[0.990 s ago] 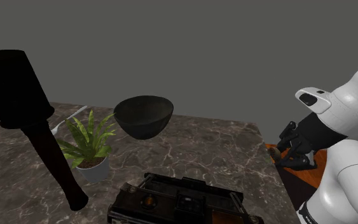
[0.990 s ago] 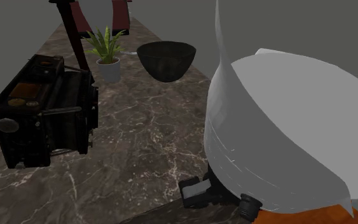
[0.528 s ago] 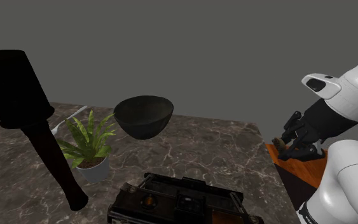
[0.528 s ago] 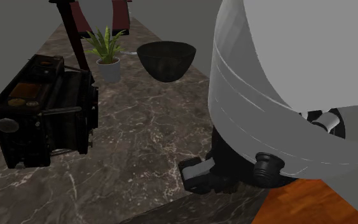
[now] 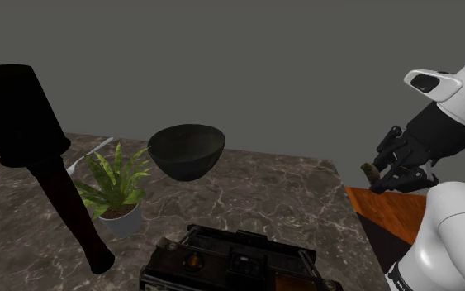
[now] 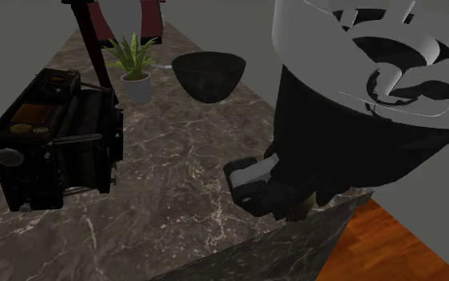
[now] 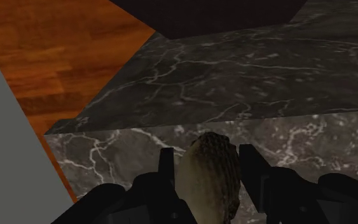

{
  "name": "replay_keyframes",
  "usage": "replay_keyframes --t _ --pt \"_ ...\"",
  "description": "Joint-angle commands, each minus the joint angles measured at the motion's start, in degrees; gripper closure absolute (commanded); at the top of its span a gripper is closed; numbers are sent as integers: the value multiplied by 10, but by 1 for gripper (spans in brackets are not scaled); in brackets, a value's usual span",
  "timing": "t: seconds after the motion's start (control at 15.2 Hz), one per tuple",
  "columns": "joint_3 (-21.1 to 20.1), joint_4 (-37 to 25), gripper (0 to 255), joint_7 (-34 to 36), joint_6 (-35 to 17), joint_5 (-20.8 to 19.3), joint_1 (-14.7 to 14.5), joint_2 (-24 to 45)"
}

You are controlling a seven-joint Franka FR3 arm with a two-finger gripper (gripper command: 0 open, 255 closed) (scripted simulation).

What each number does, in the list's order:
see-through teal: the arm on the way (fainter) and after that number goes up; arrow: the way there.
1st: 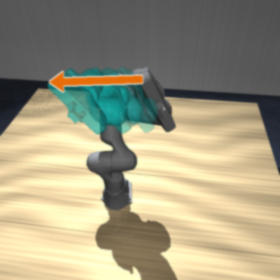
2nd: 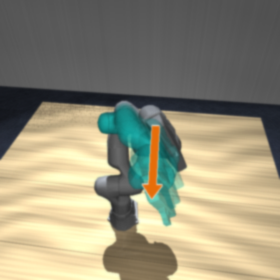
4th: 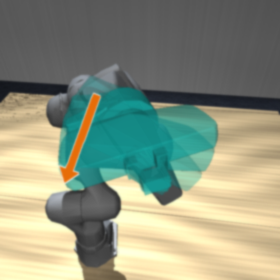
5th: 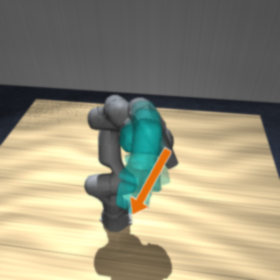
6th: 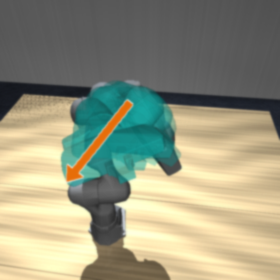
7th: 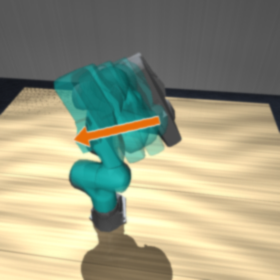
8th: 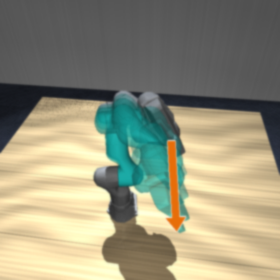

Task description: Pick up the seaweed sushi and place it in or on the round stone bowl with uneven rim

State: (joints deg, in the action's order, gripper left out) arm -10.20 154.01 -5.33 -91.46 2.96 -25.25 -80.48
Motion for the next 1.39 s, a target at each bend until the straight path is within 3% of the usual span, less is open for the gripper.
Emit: replay_keyframes --t 0.0,1.12,1.32 --pt "2 -20 255 -1 8 -2 2 11" --pt "16 -184 255 -11 80 -17 19 103" --pt "5 -198 255 -5 33 -13 27 163"
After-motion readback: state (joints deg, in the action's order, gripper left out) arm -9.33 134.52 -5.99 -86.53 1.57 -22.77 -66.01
